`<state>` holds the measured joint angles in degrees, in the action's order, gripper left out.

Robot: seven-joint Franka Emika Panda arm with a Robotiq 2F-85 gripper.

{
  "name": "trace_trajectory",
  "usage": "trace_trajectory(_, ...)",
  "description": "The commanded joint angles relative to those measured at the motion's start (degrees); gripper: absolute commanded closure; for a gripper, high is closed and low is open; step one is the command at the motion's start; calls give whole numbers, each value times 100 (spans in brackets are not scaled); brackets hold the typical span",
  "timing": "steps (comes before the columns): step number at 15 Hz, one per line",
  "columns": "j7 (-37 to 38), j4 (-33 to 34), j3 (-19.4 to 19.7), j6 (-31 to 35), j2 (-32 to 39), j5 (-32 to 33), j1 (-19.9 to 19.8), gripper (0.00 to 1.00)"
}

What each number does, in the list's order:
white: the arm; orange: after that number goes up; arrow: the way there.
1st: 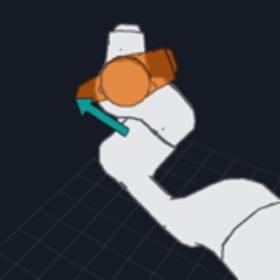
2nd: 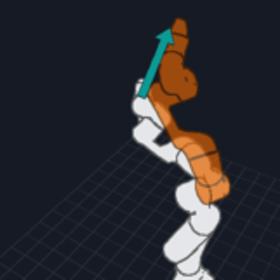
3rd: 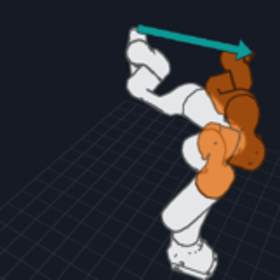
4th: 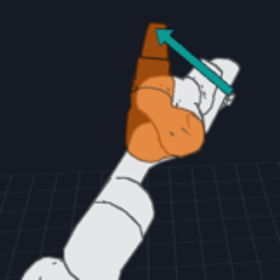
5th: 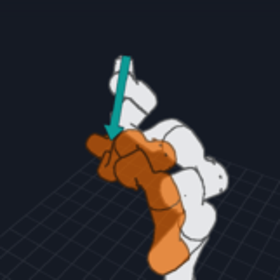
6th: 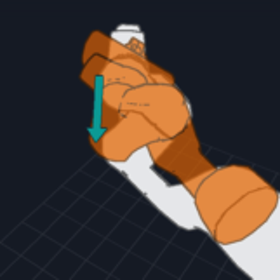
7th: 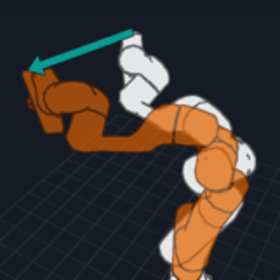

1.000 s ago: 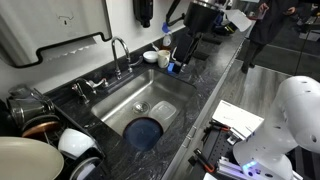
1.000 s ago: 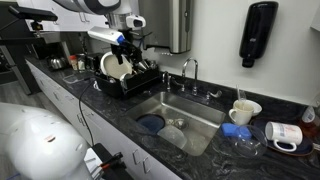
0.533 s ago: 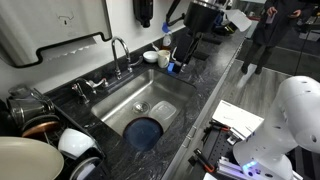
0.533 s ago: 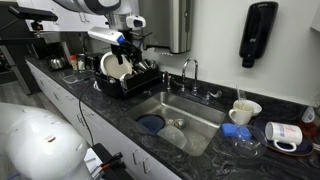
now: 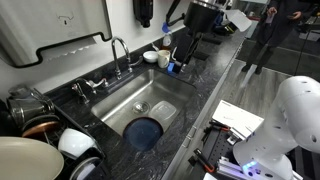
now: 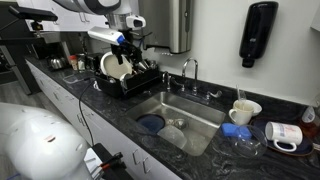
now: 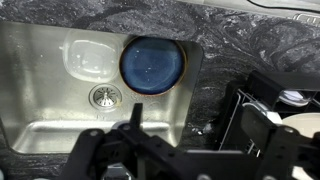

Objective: Use the right faucet handle to open the faucet.

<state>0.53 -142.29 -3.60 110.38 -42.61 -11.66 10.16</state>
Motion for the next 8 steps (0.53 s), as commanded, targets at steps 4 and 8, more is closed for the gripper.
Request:
trace_trajectory(4, -305, -213, -45, 934, 582, -15, -33, 0)
trace_trajectory(8, -302, -320, -82, 2064, 1080, 31, -59, 0)
